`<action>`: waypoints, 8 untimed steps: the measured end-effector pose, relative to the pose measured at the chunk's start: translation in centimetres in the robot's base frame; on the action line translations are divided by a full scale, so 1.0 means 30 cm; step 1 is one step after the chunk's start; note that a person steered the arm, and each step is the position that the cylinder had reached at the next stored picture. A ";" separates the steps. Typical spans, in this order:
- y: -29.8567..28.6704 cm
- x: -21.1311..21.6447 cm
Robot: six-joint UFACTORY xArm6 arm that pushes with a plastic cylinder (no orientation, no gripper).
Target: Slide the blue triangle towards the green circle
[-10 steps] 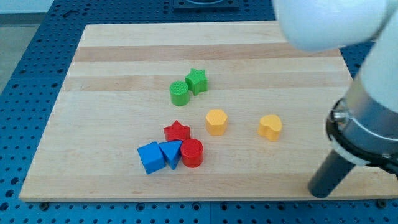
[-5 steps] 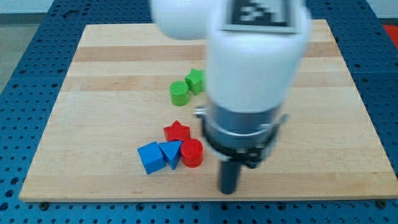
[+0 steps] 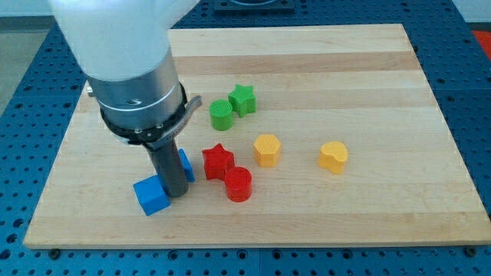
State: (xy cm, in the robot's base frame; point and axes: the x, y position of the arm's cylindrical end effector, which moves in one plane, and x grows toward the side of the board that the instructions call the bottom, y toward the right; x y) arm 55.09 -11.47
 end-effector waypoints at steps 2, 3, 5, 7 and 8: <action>0.036 -0.005; 0.060 -0.070; -0.206 -0.199; -0.167 -0.204; -0.161 -0.122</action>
